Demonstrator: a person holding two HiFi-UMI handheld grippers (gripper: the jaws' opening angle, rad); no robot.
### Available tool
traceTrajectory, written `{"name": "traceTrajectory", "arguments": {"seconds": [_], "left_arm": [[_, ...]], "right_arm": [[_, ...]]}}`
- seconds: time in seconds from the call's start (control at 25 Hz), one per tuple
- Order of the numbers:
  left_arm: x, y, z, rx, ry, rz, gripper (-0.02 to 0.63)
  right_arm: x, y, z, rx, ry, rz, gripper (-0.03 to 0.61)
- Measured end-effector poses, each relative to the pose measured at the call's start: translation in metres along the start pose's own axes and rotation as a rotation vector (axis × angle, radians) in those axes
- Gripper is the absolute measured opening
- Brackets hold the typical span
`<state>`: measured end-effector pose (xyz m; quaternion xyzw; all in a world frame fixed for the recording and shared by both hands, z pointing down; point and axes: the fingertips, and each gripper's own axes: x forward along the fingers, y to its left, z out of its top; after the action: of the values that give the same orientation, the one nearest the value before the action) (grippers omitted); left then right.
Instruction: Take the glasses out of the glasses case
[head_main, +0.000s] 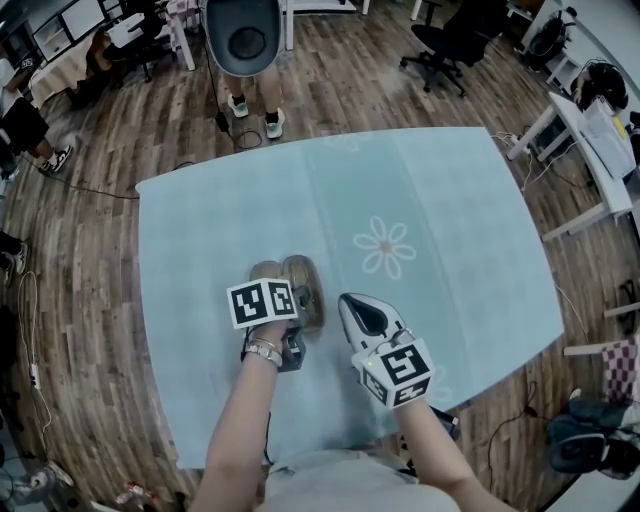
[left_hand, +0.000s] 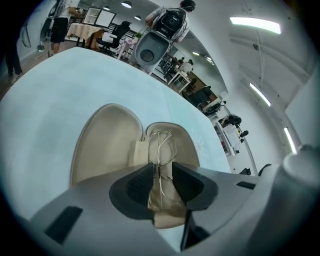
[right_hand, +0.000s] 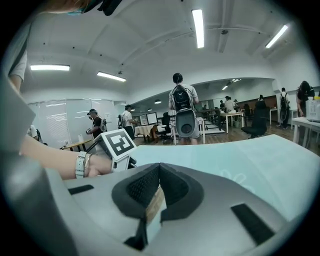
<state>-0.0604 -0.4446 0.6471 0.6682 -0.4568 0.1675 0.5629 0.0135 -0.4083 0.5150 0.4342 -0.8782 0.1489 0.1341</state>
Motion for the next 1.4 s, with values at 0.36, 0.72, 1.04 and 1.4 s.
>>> {"name": "traceTrajectory", "arguments": {"seconds": [0.36, 0.72, 1.04, 1.4], "left_arm": [[0.015, -0.001, 0.001, -0.117, 0.007, -0.002, 0.126], [0.022, 0.001, 0.001, -0.192, 0.013, -0.02, 0.085], [0.02, 0.002, 0.002, -0.17, 0.001, -0.016, 0.034], [0.015, 0.0, 0.001, -0.142, -0.003, -0.026, 0.032]], "right_arm": [[0.007, -0.002, -0.007, 0.014, 0.014, 0.013, 0.006], [0.01, -0.004, -0.01, 0.019, 0.027, 0.017, 0.006], [0.011, -0.003, -0.009, 0.017, 0.026, 0.017, 0.006], [0.009, 0.001, -0.007, 0.011, 0.02, 0.018, 0.006]]}}
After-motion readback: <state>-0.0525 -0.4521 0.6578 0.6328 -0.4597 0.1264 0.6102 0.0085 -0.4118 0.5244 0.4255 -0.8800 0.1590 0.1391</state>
